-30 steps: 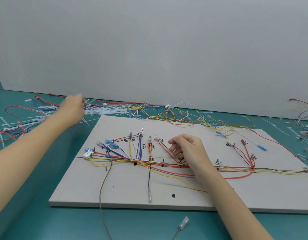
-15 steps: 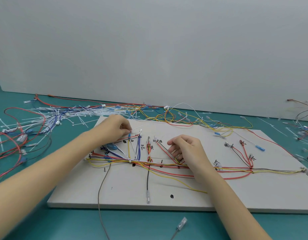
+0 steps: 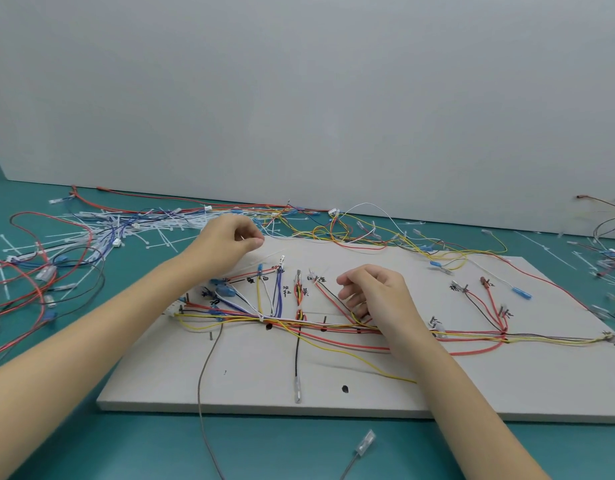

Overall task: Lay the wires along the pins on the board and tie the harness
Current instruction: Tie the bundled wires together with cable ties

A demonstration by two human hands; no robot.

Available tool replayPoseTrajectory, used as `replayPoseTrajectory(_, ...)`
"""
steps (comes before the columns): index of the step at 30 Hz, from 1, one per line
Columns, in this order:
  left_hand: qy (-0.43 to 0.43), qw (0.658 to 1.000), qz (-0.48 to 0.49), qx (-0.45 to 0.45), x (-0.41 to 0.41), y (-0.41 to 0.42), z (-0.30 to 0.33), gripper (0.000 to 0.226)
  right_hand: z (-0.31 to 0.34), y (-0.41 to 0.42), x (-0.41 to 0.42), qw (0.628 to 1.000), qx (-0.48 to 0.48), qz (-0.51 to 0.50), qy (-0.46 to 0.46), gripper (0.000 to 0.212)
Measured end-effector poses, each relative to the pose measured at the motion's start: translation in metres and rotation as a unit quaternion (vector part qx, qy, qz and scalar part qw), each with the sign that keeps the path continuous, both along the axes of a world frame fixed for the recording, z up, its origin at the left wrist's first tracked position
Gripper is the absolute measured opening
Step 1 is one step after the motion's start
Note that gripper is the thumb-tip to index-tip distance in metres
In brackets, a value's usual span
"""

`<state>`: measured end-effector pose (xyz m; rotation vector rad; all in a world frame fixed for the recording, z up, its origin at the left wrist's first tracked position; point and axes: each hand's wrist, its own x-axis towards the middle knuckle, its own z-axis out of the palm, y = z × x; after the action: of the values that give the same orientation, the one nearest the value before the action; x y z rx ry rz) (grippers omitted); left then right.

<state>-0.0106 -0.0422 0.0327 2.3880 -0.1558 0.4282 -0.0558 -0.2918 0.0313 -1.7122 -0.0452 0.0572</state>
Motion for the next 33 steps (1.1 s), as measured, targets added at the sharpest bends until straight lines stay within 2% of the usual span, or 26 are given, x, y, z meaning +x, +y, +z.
replayPoseTrajectory(2,-0.015,1.0,-0.012,-0.02,-0.006,-0.008,0.008,0.009,0.001,-0.001,0.0,0.999,0.016,-0.012,-0.025,0.019)
replayPoseTrajectory(7,-0.002,0.984,-0.099,-0.147,-0.033,-0.045,0.025,0.016,0.005,0.001,-0.005,0.992,0.08,0.01,-0.096,0.009)
replayPoseTrajectory(13,0.025,0.973,-0.163,-0.165,-0.052,-0.071,0.026,0.016,0.008,0.005,-0.011,0.98,0.172,0.072,-0.068,0.012)
replayPoseTrajectory(20,0.036,0.966,-0.177,-0.188,-0.054,-0.075,0.022,0.012,0.01,0.005,-0.012,0.978,0.189,0.049,-0.068,0.012)
replayPoseTrajectory(23,0.055,0.962,-0.175,-0.2,-0.056,-0.072,0.022,0.008,0.011,0.005,-0.01,0.979,0.189,0.01,-0.069,0.012)
replayPoseTrajectory(25,0.054,0.965,-0.168,-0.195,-0.06,-0.069,0.024,0.007,0.014,0.0,-0.008,0.977,0.199,-0.027,-0.07,0.013)
replayPoseTrajectory(28,0.045,0.976,-0.163,-0.14,-0.067,-0.058,0.033,0.008,0.018,-0.011,-0.005,0.971,0.228,-0.049,-0.052,0.015)
replayPoseTrajectory(33,0.162,0.958,-0.225,-0.076,-0.08,-0.031,0.051,0.013,0.016,-0.015,-0.003,0.984,0.18,-0.005,-0.01,0.015)
